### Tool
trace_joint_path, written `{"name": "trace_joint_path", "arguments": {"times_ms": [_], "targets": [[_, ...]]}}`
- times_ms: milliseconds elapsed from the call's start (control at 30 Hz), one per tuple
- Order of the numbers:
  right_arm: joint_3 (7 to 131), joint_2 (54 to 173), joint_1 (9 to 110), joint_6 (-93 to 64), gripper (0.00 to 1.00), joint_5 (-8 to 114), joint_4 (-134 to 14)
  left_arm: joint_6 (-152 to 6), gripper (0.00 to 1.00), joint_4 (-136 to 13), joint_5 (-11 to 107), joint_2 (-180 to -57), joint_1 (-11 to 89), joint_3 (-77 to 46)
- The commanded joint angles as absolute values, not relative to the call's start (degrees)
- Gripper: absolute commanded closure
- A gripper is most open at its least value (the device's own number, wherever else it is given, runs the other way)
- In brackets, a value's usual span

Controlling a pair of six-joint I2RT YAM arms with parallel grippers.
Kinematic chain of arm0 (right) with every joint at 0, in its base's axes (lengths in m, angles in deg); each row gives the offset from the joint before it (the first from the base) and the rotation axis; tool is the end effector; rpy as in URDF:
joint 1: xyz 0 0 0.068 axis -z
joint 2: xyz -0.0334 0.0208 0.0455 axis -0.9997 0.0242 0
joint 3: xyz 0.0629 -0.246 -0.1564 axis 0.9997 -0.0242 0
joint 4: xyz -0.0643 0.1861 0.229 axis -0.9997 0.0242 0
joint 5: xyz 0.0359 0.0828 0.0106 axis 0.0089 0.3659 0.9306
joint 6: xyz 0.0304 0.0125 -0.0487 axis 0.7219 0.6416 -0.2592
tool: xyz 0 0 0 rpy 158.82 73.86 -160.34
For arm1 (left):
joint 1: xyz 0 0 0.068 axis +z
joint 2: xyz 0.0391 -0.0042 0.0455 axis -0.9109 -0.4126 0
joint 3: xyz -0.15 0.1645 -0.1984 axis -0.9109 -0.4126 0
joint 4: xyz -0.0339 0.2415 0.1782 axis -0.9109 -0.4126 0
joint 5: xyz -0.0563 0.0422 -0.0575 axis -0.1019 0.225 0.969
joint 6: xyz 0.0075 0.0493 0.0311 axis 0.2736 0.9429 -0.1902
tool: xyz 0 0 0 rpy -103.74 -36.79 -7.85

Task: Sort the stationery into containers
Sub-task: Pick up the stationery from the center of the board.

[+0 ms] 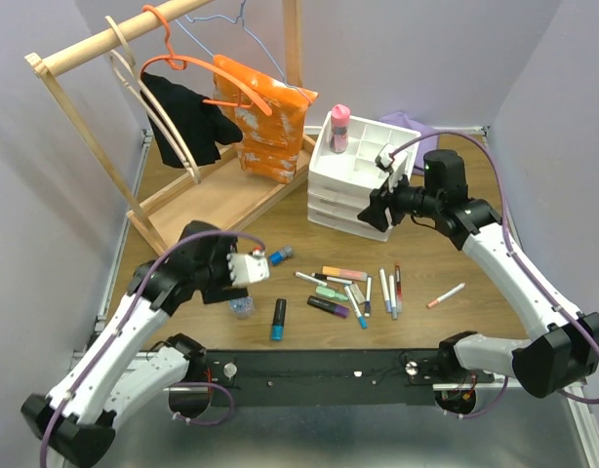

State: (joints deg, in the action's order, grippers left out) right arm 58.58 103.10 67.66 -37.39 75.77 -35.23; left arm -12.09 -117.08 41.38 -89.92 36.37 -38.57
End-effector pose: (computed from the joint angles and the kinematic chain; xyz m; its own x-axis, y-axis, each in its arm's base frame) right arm 0.2818 0.1312 0.3644 -0.2625 -0.3524 -0.8983 -0.8218 0.5695 0.0168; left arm 0.1558 -0.0888 0.3063 -0.0571 0.9040 -0.4237 0.8455 0.2695 0.4610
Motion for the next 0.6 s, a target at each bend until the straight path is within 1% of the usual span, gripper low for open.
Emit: {"name": "trace_joint_path", "arguments": {"times_ms": [0, 100, 167, 267, 367, 500, 567], "targets": [[56.35, 101.79, 67.08, -38.72, 0.32, 81.49, -32.56, 1.54, 0.01, -132.18, 55.82, -84.18, 35.75, -40.69], [58.71, 103.10, 66.90, -38.37, 0.32, 80.61, -30.37, -1.17, 0.01, -131.67, 59.34, -86.54, 35.75, -41.48], [62.12, 104.16, 66.73, -38.19, 0.32, 78.94, -28.61, -5.90, 0.01, -127.38, 59.09, -88.48, 35.66, -42.97], [64.07, 105.22, 66.73, -36.00, 0.32, 75.78, -27.89, -8.04, 0.01, -122.45, 57.95, -89.89, 35.40, -46.22], [66.18, 105.39, 66.73, -34.41, 0.32, 74.98, -26.58, -9.26, 0.01, -122.07, 59.43, -92.08, 35.04, -45.88], [63.38, 104.25, 66.73, -34.24, 0.32, 75.42, -27.71, -9.97, 0.05, -121.64, 58.22, -96.30, 35.04, -45.96], [61.80, 103.90, 66.73, -32.84, 0.32, 75.16, -28.85, -10.41, 0.05, -119.90, 57.51, -97.18, 35.04, -46.05]]}}
